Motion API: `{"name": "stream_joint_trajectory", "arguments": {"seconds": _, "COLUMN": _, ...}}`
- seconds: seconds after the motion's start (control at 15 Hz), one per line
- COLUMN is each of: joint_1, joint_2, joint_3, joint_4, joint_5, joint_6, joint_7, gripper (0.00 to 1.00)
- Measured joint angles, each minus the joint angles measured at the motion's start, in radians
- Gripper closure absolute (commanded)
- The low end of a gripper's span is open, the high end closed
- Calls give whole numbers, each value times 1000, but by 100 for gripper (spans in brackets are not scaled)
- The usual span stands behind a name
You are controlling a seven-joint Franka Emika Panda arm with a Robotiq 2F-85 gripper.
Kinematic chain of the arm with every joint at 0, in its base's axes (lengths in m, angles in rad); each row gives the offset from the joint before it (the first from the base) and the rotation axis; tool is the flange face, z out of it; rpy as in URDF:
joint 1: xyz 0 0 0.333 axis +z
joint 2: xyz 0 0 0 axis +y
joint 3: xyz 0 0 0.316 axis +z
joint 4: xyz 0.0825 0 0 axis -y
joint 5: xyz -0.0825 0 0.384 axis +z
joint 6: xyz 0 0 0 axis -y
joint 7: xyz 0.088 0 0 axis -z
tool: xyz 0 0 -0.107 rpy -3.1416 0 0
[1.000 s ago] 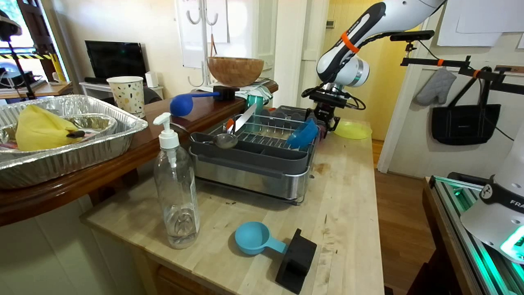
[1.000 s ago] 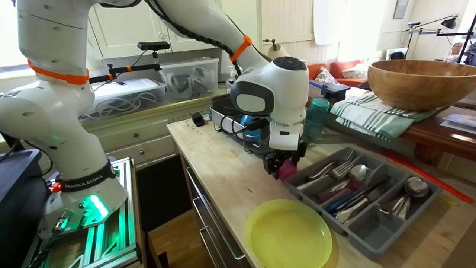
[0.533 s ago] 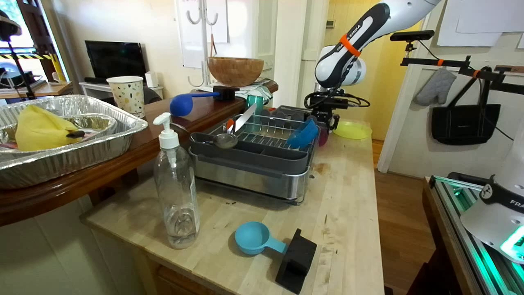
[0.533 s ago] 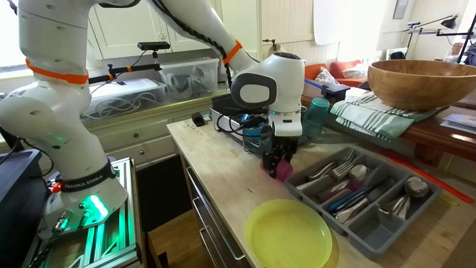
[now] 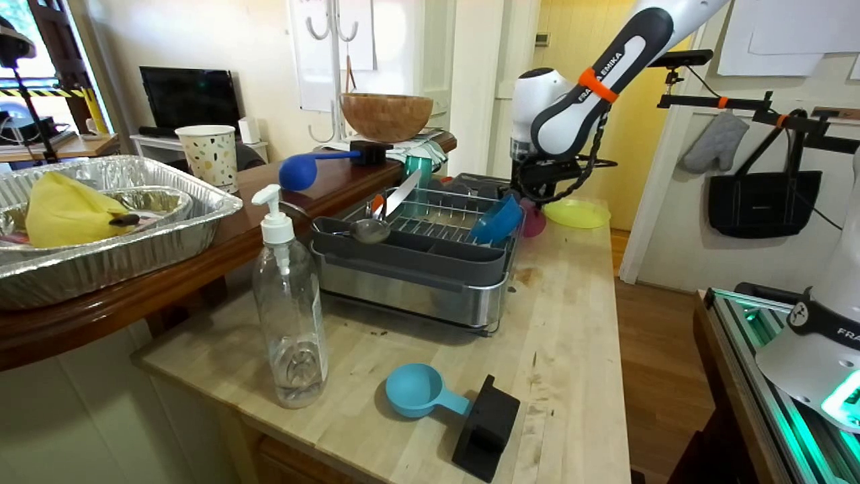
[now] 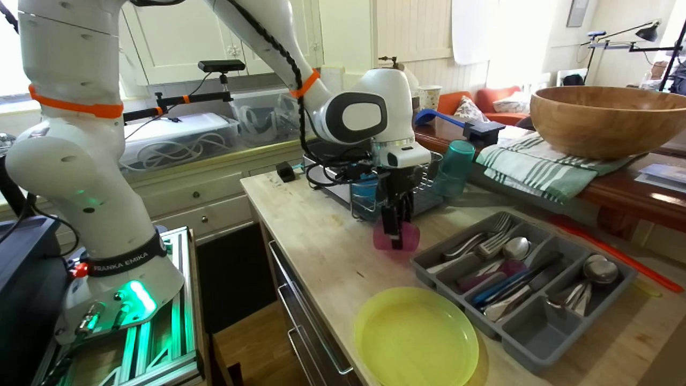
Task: Put the purple cup upside down.
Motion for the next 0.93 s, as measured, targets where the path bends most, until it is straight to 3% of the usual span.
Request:
{"name": "stream_joint_trajectory", "arguments": {"seconds": 0.4, "joint_1": 37, "joint_2": -80, "joint_3": -60, "joint_4": -89, "joint_5": -278, "joint_6": 151, "joint_7": 109, "gripper": 52}}
{"name": "stream_joint_trajectory", "arguments": {"seconds": 0.93, "joint_1": 53, "joint_2": -172, "joint_3": -131, "joint_4": -193, "joint_5": -772, "joint_6": 317, "joint_7": 410, "gripper": 52}}
